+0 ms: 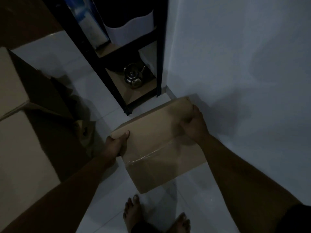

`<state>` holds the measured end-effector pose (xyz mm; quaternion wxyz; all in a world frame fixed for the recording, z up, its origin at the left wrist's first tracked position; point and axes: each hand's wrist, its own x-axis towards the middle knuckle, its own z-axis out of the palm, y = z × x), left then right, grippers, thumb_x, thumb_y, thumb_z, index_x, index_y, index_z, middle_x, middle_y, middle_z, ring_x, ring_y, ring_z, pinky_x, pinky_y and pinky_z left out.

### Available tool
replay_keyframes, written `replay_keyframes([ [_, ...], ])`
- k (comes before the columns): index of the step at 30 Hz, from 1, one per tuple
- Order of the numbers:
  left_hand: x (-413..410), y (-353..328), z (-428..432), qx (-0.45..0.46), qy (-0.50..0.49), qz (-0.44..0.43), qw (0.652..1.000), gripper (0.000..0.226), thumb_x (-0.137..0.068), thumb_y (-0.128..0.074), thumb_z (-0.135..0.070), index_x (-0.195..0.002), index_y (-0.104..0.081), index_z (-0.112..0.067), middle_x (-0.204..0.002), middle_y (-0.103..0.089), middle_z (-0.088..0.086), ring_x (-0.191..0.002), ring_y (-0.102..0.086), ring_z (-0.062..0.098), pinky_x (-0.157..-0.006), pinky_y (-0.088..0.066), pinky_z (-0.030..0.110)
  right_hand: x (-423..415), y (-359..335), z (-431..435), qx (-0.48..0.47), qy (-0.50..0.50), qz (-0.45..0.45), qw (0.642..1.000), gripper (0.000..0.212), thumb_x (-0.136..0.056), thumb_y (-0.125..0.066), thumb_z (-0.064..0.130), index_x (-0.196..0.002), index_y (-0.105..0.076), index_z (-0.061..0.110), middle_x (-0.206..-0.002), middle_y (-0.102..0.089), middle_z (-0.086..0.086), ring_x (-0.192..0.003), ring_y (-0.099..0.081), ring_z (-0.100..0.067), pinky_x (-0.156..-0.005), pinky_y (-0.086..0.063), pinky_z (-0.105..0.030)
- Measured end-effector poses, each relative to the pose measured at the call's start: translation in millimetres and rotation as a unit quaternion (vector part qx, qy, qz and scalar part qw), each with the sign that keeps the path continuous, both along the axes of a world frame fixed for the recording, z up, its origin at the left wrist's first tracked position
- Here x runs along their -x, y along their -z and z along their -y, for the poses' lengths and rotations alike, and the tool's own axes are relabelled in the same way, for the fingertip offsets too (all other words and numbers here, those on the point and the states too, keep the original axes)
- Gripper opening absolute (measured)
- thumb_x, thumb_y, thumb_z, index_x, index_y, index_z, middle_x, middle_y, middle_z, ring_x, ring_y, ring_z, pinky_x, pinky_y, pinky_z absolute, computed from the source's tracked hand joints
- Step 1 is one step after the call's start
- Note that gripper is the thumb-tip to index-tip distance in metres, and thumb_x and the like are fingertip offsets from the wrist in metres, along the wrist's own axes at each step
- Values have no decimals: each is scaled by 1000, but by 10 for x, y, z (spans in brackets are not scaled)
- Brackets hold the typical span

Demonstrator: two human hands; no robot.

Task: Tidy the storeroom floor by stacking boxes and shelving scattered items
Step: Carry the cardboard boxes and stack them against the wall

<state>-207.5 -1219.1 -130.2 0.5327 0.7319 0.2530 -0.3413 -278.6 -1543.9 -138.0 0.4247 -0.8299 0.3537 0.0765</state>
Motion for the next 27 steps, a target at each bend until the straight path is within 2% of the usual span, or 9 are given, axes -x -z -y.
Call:
replay_keyframes([
  [5, -135, 283, 15, -17, 21, 57, 998, 43, -95, -70, -22, -130, -47, -15, -106, -60, -2, -84, -59, 12, -74, -52, 34, -137, 328, 28, 19, -6, -2, 1000, 106, -87, -75, 30, -165, -5, 23, -165, -20, -10, -148, -28, -35, -119, -33, -48],
  [7, -223, 360, 24, -8, 51, 72, 996, 48, -91, -75, -18, -131, -50, -10, -111, -64, 4, -83, -66, 16, -68, -58, 34, -150, 406, 79, 32, -14, -3, 999, 109, -80, -74, 38, -164, -7, 20, -167, -18, -10, -150, -26, -36, -121, -30, -48],
  [10, -230, 405, 42, 25, 103, 69, 992, 62, -78, -85, -21, -131, -55, -17, -123, -66, 4, -102, -69, 24, -81, -62, 45, -41, 472, 34, 82, -78, -114, 987, 111, -83, -73, 49, -164, -1, 25, -170, -4, -2, -154, -14, -33, -121, -18, -60],
  [13, -149, 363, 94, 63, 70, 43, 995, 59, -84, -80, -3, -131, -51, -23, -128, -61, -2, -118, -61, 27, -94, -56, 52, 307, 495, -202, 167, -62, -194, 965, 108, -84, -72, 52, -162, -6, 20, -167, -9, -13, -151, -17, -40, -113, -27, -68],
  [16, -80, 317, 101, 68, 123, 19, 990, 84, -88, -74, 0, -155, -29, -25, -150, -45, 9, -131, -51, 41, -90, -56, 52, 724, 546, -484, 27, 113, -207, 971, 94, -91, -70, 44, -161, -12, 19, -162, -19, -23, -142, -30, -46, -112, -36, -60],
  [18, -13, 284, 86, 25, 234, 10, 972, 98, -90, -73, -6, -161, -10, -31, -146, -37, 1, -132, -47, 45, -83, -55, 48, 911, 609, -675, -92, 209, -150, 962, 107, -91, -75, 32, -163, 4, 29, -156, -30, -22, -133, -44, -46, -107, -44, -54],
  [22, 96, 296, 105, -53, 351, 31, 934, 118, -87, -77, -9, -157, 10, -46, -150, -38, 13, -117, -57, 42, -85, -58, 54, 969, 867, -817, -131, 205, -37, 969, 116, -87, -76, 13, -161, 10, 40, -118, -65, -6, -110, -66, -36, -88, -58, -57],
  [25, 78, 312, 140, -83, 348, 51, 933, 117, -87, -77, -7, -159, 9, -42, -149, -41, 15, -91, -66, 27, -67, -61, 38, 720, 813, -754, -137, 206, -17, 969, 98, -92, -69, 8, -162, -7, 38, -125, -60, -9, -113, -61, -36, -92, -56, -59],
  [27, 28, 361, 158, -90, 344, 64, 933, 120, -85, -80, -8, -159, 8, -43, -152, -41, 16, -88, -69, 25, -66, -60, 35, 538, 761, -656, -125, 183, -17, 975, 79, -95, -66, 4, -160, -27, 28, -127, -57, -8, -115, -58, -32, -100, -53, -56],
])
